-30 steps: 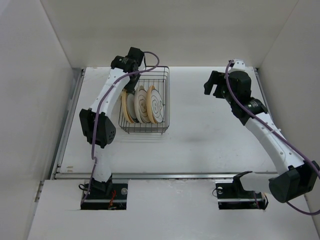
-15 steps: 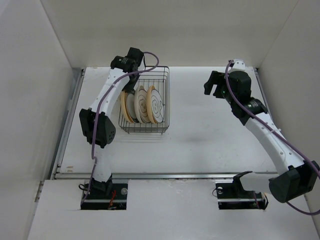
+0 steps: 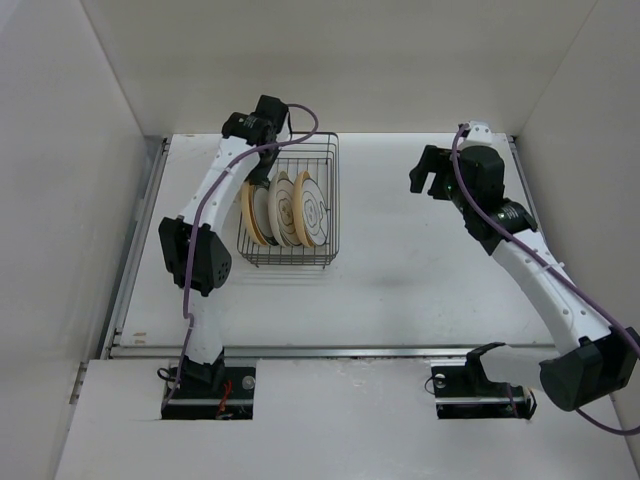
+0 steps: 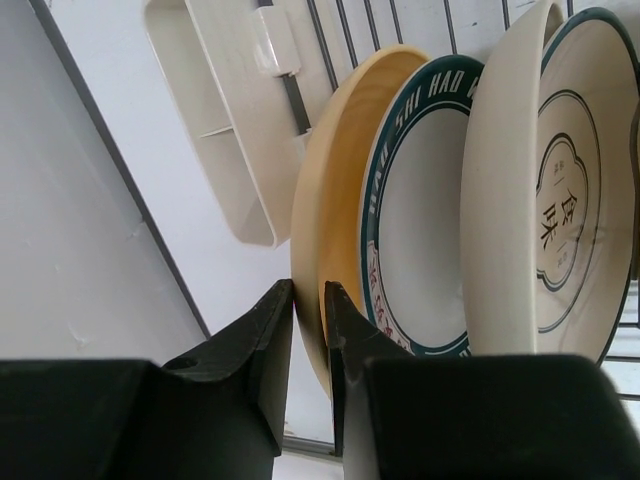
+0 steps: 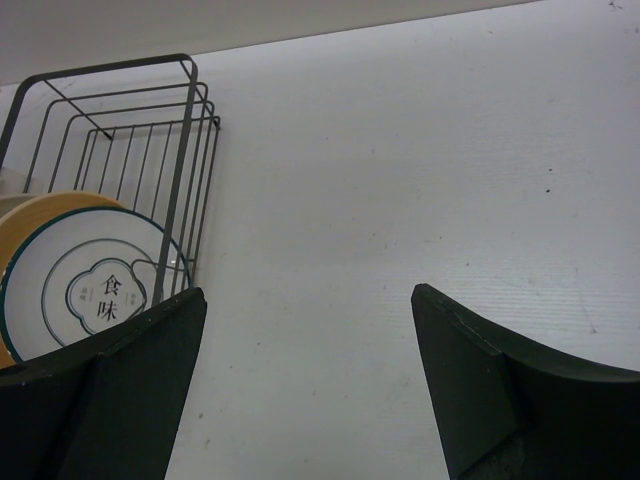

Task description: Unload the plates from the dish rack

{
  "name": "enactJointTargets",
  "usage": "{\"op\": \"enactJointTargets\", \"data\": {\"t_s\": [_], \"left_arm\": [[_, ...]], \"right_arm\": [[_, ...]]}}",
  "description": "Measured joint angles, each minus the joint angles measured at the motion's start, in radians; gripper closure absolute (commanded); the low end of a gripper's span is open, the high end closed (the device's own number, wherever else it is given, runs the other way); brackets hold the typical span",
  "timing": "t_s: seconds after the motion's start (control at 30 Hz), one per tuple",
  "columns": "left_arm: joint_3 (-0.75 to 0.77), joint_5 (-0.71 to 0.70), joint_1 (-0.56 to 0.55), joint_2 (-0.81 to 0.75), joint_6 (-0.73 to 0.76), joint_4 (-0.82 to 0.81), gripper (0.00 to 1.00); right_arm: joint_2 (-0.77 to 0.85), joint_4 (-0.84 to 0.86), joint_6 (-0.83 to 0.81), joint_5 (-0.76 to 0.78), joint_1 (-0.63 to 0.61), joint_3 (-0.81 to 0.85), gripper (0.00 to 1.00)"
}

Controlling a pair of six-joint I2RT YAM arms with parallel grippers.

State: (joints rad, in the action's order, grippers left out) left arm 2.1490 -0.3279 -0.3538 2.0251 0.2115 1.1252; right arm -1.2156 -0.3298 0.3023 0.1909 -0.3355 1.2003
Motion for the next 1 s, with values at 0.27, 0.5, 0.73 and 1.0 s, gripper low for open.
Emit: {"op": "enactJointTargets", "data": {"t_s": [0.27, 0.5, 0.73, 1.0], "left_arm": [[0.000, -0.114, -0.049, -0.023, 0.043, -0.024, 1.00], [0.006, -0.235, -0.078, -0.046, 0.122, -0.071, 1.00], [0.006, -0.335, -0.102, -0.063, 0.219, -0.137, 1.00], [0.008, -0.360, -0.112, -0.103, 0.272, -0.170, 1.00]], "right_arm": [[0.019, 0.000, 0.000, 0.000, -0.007, 0.000, 0.11], [0.037, 0.000, 0.000, 0.000, -0.021, 0.000, 0.11], [0.039, 0.000, 0.000, 0.004, -0.048, 0.001, 0.11], [0.033, -0.001, 0.000, -0.016, -0.080, 0.011, 0.11]]}}
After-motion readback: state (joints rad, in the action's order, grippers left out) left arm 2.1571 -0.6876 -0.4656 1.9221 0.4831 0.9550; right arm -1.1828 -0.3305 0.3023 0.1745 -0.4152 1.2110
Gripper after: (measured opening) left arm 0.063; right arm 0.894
